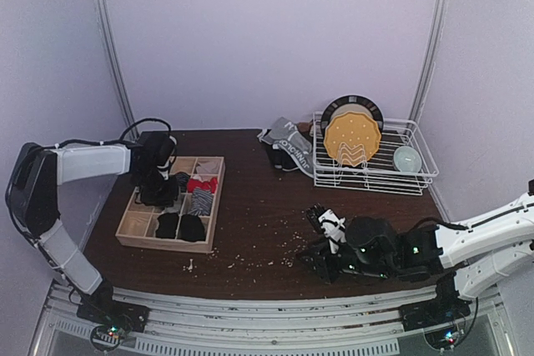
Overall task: Roll the underwear
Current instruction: Adjust the underwear in the storage box.
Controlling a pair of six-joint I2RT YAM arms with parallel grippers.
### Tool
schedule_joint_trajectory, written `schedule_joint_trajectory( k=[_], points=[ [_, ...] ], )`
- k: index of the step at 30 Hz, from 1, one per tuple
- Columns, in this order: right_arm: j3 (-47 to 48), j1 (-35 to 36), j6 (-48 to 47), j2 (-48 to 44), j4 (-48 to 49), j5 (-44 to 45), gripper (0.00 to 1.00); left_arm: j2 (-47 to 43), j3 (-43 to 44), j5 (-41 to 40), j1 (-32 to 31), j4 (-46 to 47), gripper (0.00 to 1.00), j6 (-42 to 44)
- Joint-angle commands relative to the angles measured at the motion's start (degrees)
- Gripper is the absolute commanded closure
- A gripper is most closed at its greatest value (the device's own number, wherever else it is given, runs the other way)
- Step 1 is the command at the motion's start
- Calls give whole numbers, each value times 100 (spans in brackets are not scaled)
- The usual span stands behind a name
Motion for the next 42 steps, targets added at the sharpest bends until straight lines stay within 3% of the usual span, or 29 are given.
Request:
schedule_joint_trajectory(
  k=[1,14,20,25,33,37,40,42],
  points=[
    [124,-27,57,25,-108,83,62,227,-14,87,28,313,100,37],
    [157,-42,121,74,-190,113,62,810,-293,178,59,783,100,26],
    [281,-44,19,-27,-374,183,62,368,-320,166,79,643,100,83],
    [410,-69,-148,-228,-597,300,62,-546,-262,78,78,229,74,205],
    [573,-172,-271,-268,-723,346,61,-1521,-263,111,44,-268,48,293],
    [587,-235,-267,-337,-745,437,61,-2105,-278,74,-150,-318,43,365],
    [478,-306,-158,-548,-699,790,58,-2402,-262,-100,-742,-95,43,389],
    [414,-436,48,-733,-773,1226,52,-2513,-299,-239,-1241,213,36,386]
  ],
)
